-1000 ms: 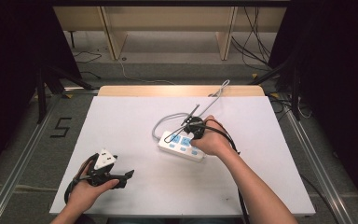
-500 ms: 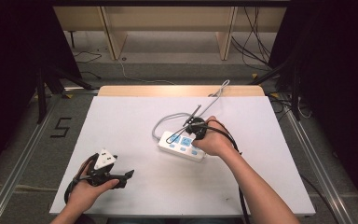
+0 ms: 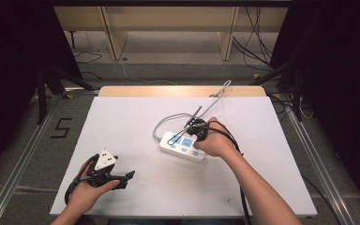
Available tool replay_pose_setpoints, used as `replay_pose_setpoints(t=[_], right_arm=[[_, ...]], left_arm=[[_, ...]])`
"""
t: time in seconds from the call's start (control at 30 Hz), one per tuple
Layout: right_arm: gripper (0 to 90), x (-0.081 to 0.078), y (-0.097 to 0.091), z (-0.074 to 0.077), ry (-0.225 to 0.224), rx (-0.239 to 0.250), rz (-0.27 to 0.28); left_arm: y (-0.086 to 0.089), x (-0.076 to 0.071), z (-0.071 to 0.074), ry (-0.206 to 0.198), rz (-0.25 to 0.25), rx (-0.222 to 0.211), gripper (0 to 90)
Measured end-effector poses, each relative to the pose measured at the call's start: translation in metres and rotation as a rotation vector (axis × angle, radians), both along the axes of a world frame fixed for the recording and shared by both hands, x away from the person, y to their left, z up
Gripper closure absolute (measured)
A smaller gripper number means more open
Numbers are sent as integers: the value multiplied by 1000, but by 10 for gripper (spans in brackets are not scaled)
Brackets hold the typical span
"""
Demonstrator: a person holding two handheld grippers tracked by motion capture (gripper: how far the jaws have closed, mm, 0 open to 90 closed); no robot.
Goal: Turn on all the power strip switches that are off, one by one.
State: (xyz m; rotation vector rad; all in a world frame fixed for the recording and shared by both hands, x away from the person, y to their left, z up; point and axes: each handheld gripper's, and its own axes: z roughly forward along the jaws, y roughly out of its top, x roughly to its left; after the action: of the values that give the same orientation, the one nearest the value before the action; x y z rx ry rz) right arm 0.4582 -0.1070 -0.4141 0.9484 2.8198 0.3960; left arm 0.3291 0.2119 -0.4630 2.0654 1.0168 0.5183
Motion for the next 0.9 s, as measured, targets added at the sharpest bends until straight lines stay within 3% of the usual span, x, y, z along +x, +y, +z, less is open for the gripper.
replay_pose_setpoints(t=[0.9], right_arm=[[900,-1,2,-5,34,-23,18]], left_arm=[[0,0,0,0,0,0,168]])
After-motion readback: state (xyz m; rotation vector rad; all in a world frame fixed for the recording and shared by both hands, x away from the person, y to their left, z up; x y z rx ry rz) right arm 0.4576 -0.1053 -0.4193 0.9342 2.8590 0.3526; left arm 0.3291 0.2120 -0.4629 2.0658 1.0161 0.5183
